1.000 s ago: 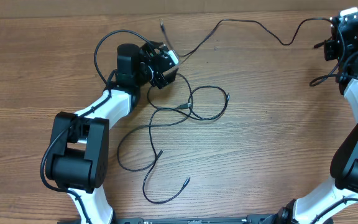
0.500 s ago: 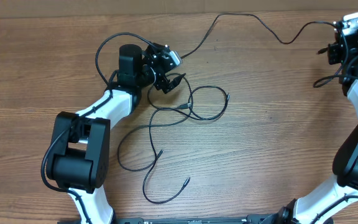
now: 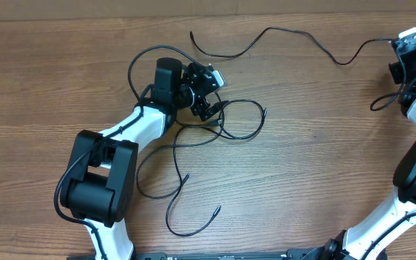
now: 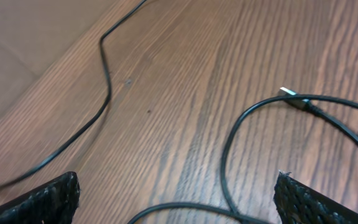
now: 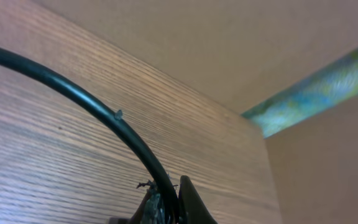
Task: Untangle cables
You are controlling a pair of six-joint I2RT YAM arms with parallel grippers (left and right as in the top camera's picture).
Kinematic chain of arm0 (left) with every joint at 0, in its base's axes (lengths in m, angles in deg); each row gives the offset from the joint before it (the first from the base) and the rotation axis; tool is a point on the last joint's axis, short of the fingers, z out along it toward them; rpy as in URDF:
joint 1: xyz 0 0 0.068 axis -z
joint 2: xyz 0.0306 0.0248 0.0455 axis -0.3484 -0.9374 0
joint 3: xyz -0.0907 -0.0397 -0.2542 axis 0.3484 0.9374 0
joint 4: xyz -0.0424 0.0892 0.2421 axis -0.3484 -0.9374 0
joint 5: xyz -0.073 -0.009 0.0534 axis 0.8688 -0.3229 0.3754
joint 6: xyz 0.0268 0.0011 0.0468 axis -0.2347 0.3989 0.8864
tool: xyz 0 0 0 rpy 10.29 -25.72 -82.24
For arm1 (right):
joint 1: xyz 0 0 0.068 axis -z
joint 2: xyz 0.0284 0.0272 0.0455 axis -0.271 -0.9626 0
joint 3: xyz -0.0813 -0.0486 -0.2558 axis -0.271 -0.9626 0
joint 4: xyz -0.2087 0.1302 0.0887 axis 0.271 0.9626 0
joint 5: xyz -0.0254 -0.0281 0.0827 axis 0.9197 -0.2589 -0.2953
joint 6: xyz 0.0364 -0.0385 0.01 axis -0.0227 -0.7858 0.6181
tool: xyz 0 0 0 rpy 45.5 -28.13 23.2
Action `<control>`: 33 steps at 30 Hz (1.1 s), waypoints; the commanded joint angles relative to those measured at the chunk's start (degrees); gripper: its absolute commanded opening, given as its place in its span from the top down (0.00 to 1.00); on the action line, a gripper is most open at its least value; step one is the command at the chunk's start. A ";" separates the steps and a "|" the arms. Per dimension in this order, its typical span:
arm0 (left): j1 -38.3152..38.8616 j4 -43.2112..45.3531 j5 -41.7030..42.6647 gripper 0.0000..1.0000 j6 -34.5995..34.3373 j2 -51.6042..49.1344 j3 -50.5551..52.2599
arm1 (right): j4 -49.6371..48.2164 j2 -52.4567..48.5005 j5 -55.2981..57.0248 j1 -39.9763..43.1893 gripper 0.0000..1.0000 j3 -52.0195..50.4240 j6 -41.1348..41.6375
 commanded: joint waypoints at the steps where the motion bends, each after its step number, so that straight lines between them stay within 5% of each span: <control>1: 0.55 -0.44 1.11 0.01 -0.96 -0.50 -0.68 | -1.68 -0.35 0.17 0.22 0.96 0.94 -9.05; 8: 0.55 -1.14 1.14 0.00 -4.81 -0.50 -0.68 | -1.18 -1.09 0.07 2.10 0.96 0.94 -10.60; 10: 0.55 -1.14 1.11 0.00 -4.98 -0.50 -0.68 | 0.55 -1.70 -0.50 2.82 0.87 0.94 -10.58; 12: 0.55 -1.11 1.11 0.00 -4.98 -0.50 -0.68 | 3.17 -2.34 -1.25 3.54 0.64 0.94 -10.54; 14: 0.55 -1.11 1.11 0.00 -4.98 -0.50 -0.68 | 5.75 -2.84 -1.62 4.07 0.07 0.92 -10.36; 15: 0.55 -1.14 1.14 0.01 -4.98 -0.50 -0.68 | 6.84 -2.97 -1.60 4.24 0.00 0.92 -10.36; 33: 0.50 -1.25 1.11 0.00 -4.96 -0.50 -0.68 | 28.13 -3.04 -1.57 3.39 0.00 0.94 6.16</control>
